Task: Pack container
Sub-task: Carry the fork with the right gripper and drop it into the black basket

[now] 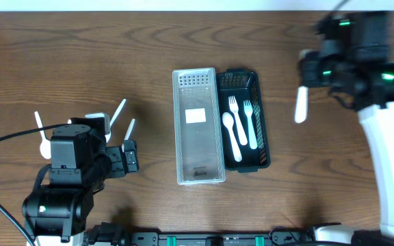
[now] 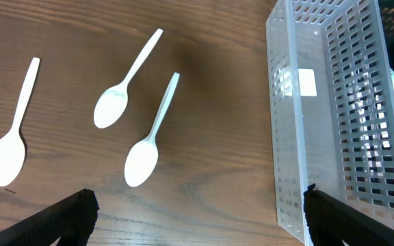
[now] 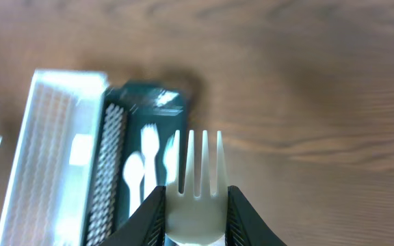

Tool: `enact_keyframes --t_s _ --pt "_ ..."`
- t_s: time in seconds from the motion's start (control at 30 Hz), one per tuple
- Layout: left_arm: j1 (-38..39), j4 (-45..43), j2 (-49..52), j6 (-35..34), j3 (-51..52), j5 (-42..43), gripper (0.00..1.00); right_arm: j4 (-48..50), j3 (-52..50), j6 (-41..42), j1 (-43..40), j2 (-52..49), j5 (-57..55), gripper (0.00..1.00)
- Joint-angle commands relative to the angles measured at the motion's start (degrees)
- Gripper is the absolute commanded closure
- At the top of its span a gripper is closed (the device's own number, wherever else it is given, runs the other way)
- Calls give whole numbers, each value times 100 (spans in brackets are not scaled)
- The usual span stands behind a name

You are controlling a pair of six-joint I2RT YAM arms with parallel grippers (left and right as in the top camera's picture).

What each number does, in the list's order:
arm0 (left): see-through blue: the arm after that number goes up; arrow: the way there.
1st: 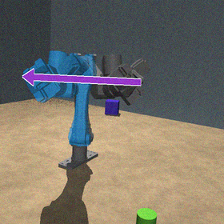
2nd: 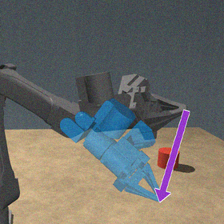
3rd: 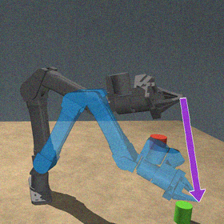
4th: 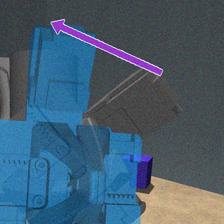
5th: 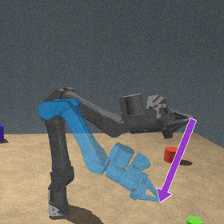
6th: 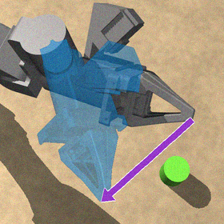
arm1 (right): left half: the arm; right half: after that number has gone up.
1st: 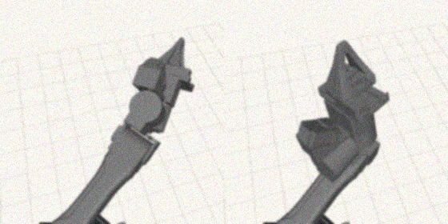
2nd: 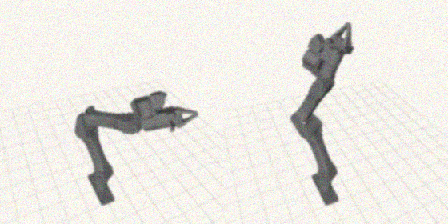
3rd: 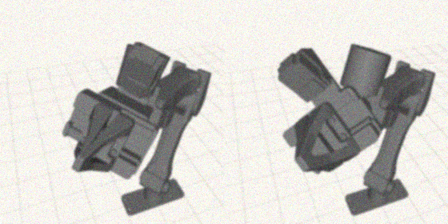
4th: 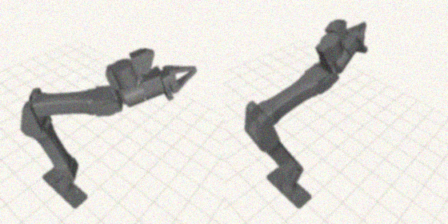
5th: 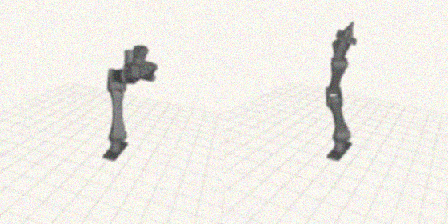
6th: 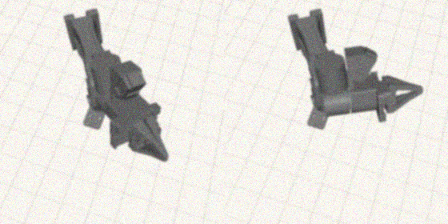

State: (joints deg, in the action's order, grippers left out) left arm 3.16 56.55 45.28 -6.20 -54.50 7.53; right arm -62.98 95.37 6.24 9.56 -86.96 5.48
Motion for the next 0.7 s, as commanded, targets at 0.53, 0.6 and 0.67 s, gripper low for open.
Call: enact_keyframes --t_s 0.53,0.6,0.67 --pt "2 -4 -4 -11 -85 -24 2 -57 -254 293 1727 -2319 -245 61" --pt "2 -2 -4 -11 -85 -24 2 17 -247 291 1764 -2317 -243 58" --pt "2 -4 -4 -11 -85 -24 2 48 -186 289 1762 -2306 -245 57"
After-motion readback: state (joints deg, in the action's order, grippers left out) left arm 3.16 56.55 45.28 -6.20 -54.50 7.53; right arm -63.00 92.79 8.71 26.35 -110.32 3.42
